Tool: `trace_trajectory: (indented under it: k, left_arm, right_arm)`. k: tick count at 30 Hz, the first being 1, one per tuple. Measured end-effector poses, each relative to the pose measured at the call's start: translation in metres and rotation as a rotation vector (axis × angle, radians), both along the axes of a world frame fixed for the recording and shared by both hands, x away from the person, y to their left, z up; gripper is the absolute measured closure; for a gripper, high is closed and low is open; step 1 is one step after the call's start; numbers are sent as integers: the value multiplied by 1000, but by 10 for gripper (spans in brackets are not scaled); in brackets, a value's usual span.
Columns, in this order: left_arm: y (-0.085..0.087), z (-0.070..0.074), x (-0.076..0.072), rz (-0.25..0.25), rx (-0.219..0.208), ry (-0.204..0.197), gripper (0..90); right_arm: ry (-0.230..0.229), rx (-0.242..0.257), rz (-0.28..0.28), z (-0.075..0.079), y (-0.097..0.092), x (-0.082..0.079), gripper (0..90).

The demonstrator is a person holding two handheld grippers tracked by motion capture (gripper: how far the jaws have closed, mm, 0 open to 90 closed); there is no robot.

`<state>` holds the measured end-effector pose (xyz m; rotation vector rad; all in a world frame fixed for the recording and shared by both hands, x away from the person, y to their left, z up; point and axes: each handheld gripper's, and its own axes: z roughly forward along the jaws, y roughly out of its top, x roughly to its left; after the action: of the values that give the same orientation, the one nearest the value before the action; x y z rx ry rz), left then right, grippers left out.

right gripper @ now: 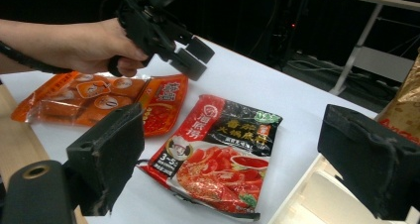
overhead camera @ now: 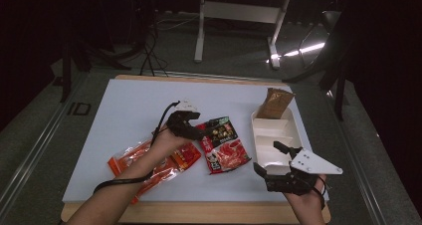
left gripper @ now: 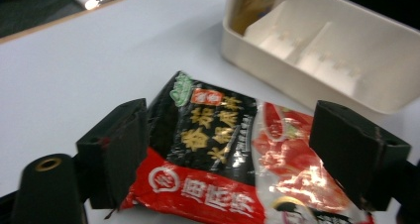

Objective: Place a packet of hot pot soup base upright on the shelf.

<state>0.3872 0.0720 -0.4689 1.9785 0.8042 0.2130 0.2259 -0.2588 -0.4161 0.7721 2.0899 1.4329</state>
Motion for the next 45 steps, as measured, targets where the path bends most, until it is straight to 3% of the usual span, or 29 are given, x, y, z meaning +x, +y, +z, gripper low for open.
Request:
trace_trajectory:
  k: [5, 9, 14, 18, 20, 22, 27, 31, 35, 40, 45]
  left_arm:
    - [3, -10, 18, 35, 45, 37, 202]
    - [6, -20, 27, 51, 43, 79, 261]
    - [6, -30, 30, 49, 79, 102, 312]
    - [6, -38, 36, 66, 103, 163, 341]
    - [5, -41, 37, 83, 119, 163, 381]
    - [5, -45, 38, 91, 118, 190, 381]
    - [3, -54, 39, 123, 171, 199, 380]
    - [3, -60, 42, 125, 170, 233, 390]
    - [1, -65, 44, 119, 170, 264, 484]
    - [-2, -69, 42, 98, 174, 269, 544]
    - [-5, -67, 41, 86, 197, 278, 684]
  right_arm:
    - [14, -12, -2, -3, 1, 0, 109]
    - [21, -27, 10, -5, 4, 0, 112]
    - [34, -30, 22, -6, 6, 0, 113]
    - [42, -31, 25, -7, 6, 1, 114]
    - [43, -31, 23, -7, 6, 1, 114]
    - [44, -34, 28, -8, 7, 1, 114]
    - [49, -32, 32, -9, 8, 4, 114]
    - [52, -38, 41, -10, 10, 5, 129]
    - [59, -45, 49, -12, 11, 5, 130]
    - [61, -41, 48, -11, 10, 5, 131]
    - [61, -42, 47, -11, 10, 5, 131]
